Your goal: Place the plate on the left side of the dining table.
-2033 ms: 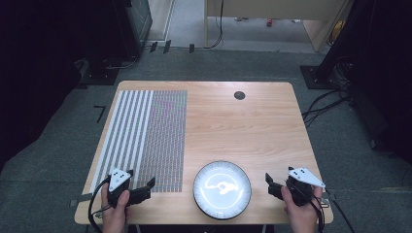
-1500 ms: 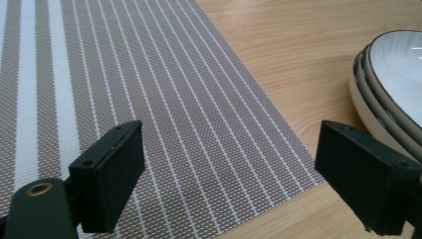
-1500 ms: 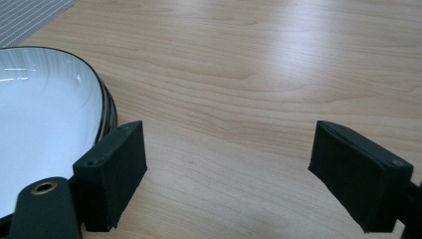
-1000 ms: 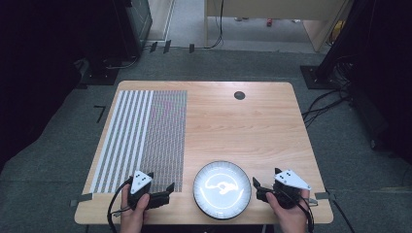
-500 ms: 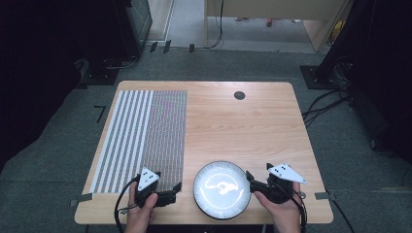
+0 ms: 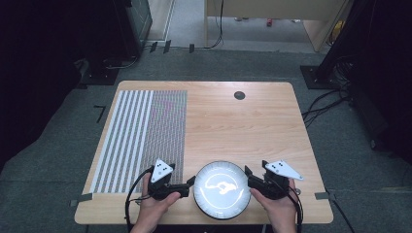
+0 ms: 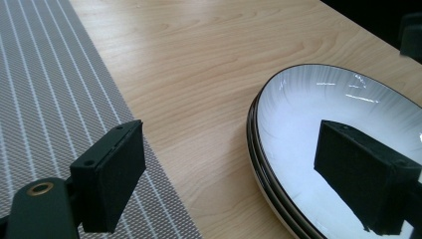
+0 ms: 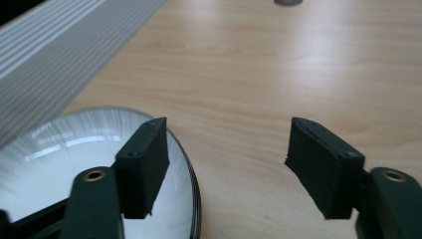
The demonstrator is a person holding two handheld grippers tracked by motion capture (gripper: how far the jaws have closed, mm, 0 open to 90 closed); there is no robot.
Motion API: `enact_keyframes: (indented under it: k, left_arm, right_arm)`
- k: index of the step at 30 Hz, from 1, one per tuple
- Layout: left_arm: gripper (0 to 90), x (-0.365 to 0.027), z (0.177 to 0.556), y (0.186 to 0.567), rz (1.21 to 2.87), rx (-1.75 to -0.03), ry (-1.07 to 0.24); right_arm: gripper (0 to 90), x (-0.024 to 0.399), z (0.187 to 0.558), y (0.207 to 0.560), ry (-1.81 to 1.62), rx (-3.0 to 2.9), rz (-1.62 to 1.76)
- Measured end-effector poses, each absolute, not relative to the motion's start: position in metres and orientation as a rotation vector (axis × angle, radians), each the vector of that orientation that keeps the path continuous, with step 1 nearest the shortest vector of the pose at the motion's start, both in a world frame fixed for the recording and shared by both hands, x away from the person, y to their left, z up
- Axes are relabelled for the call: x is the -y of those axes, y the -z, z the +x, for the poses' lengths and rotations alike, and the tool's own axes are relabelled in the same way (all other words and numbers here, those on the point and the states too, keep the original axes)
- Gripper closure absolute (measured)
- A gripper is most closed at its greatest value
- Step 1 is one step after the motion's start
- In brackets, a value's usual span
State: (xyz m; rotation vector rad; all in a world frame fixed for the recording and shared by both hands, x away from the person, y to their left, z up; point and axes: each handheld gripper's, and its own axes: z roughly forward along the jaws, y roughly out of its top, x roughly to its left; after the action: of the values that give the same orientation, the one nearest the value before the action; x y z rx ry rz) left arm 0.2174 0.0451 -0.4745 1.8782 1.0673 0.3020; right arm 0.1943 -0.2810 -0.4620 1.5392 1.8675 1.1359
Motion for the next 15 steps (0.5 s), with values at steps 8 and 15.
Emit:
enact_keyframes:
  k: [8, 15]
  left_arm:
    - [33.9, -0.032, 0.205, 0.486, 1.931, -1.016, -0.301]
    - [49.0, -0.03, 0.202, 0.491, 1.962, -1.01, -0.207]
  right_arm:
    - [59.7, 0.288, 0.188, 0.477, -1.245, -1.926, 1.563]
    - [65.7, 0.289, 0.188, 0.481, -1.254, -1.985, 1.632]
